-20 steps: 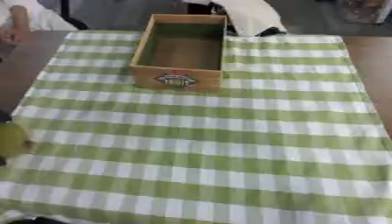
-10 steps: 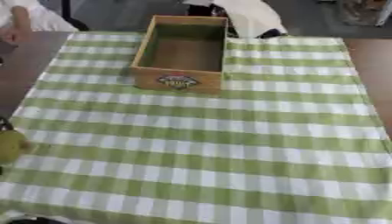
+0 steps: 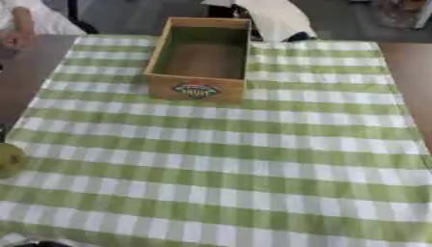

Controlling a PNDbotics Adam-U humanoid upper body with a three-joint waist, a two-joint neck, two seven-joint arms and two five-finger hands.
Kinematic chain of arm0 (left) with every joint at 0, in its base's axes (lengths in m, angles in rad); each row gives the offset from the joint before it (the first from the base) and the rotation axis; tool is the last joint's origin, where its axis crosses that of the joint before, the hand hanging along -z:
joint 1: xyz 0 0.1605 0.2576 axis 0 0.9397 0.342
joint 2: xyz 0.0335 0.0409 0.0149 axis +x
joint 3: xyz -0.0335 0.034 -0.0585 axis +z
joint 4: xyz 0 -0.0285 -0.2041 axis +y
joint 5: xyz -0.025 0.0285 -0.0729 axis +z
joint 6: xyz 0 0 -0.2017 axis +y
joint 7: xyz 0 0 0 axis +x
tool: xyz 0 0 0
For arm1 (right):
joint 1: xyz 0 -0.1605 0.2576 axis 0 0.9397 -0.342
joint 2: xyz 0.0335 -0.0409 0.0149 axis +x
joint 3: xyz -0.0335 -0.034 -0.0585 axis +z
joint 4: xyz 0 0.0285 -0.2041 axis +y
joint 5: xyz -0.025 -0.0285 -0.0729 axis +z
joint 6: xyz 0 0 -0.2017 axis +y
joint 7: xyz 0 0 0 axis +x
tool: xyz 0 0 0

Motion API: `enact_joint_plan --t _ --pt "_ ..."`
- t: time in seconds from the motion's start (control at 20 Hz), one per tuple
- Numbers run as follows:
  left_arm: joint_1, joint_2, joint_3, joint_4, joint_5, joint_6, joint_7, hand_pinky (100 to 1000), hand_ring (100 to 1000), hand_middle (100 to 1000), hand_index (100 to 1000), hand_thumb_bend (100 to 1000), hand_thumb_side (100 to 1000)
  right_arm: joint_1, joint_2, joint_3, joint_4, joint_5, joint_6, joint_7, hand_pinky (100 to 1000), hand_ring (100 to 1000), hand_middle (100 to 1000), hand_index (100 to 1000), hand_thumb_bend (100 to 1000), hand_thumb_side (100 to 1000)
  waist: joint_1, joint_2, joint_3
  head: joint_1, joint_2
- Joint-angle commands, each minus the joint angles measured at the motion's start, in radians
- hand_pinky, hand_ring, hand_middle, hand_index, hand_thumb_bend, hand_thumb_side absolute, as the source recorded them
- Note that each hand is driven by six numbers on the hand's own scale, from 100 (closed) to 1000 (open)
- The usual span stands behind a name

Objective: Pick up objects on the table and place them in the box.

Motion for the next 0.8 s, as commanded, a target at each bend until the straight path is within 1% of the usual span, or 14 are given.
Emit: enact_joint_plan --t 0.05,0.15,0.25,0.3,0.5,0.65,0.8 --pt "-0.003 0.022 0.009 -0.026 -0.008 0.008 0.071 392 490 401 549 351 100 -0.01 -0.008 -0.008 -0.016 -0.009 0.002 0.001 933 802 662 837 100 620 0.001 -0.011 0.002 -0.002 -0.006" --pt "-0.003 0.022 0.009 -0.035 -0.001 0.012 0.105 344 456 372 523 402 100 -0.009 -0.005 -0.008 -0.016 -0.011 0.002 0.001 933 801 659 837 100 620 0.0 -0.01 0.004 -0.002 -0.006" --pt "-0.003 0.022 0.01 -0.045 0.001 0.016 0.14 326 441 358 509 416 100 -0.01 -0.005 -0.008 -0.016 -0.012 0.002 0.002 933 801 658 837 100 620 -0.001 -0.01 0.005 -0.003 -0.006" --pt "-0.005 0.023 0.01 -0.053 -0.002 0.018 0.159 284 404 313 465 436 100 -0.01 -0.005 -0.008 -0.016 -0.012 0.002 0.002 933 800 656 837 100 620 -0.001 -0.01 0.005 -0.003 -0.006" --pt "-0.008 0.03 0.009 -0.089 -0.023 0.024 0.234 223 360 264 415 471 100 -0.011 -0.004 -0.008 -0.015 -0.012 0.002 0.002 933 800 652 837 100 621 -0.002 -0.01 0.006 -0.002 -0.005" --pt "-0.011 0.037 0.008 -0.11 -0.016 0.026 0.246 204 351 257 410 463 100 -0.011 -0.004 -0.007 -0.016 -0.013 0.003 0.002 933 799 650 837 100 621 -0.001 -0.01 0.005 -0.002 -0.006" --pt "-0.017 0.047 0.016 -0.143 0.015 0.024 0.226 205 352 261 414 463 100 -0.009 -0.004 -0.009 -0.017 -0.012 0.004 0.001 934 798 648 837 100 621 0.001 -0.01 0.004 -0.005 -0.006"
